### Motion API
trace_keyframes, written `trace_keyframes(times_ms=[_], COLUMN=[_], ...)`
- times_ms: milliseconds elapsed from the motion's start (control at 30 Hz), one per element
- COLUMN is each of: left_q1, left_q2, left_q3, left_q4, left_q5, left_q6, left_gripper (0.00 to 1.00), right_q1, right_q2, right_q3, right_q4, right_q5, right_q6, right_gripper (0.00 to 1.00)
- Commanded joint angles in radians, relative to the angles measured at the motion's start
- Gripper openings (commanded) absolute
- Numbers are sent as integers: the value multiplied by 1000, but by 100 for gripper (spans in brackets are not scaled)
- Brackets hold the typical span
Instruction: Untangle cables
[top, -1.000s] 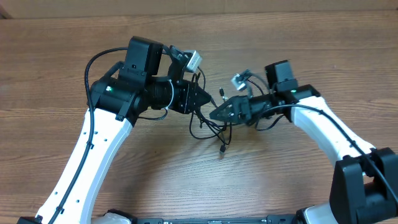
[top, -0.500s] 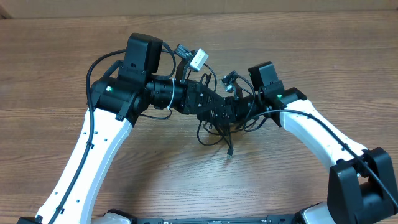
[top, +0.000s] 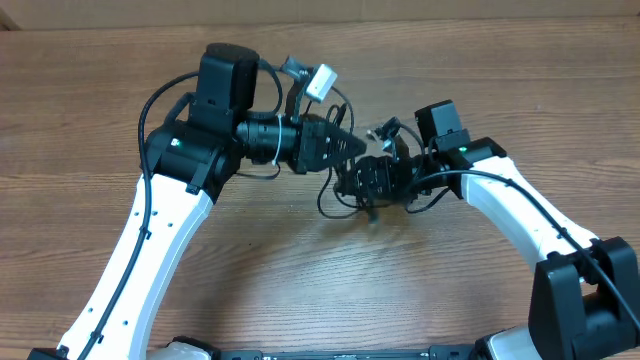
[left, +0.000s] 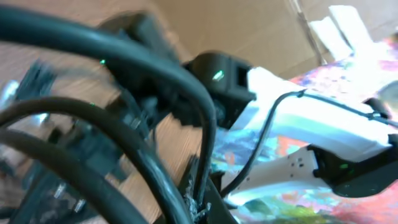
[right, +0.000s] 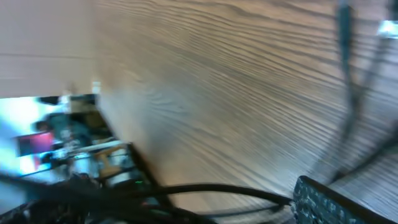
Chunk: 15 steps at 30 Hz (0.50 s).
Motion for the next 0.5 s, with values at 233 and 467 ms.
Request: trace_keyframes(times_ms=[233,467], left_q1=[138,280], left_q2=[-8,-10], left_q3=[16,16], left_q4=[377,392], left_q5=[403,490], left_q6=[-310,-392], left_gripper=[4,4], right_q1=[13,-24], right_q2=[-6,-6], right_q3=[14,14], right_q4=[-105,-107], right_q5=[559,605], right_q6=[-17,-16], right_gripper=[100,100])
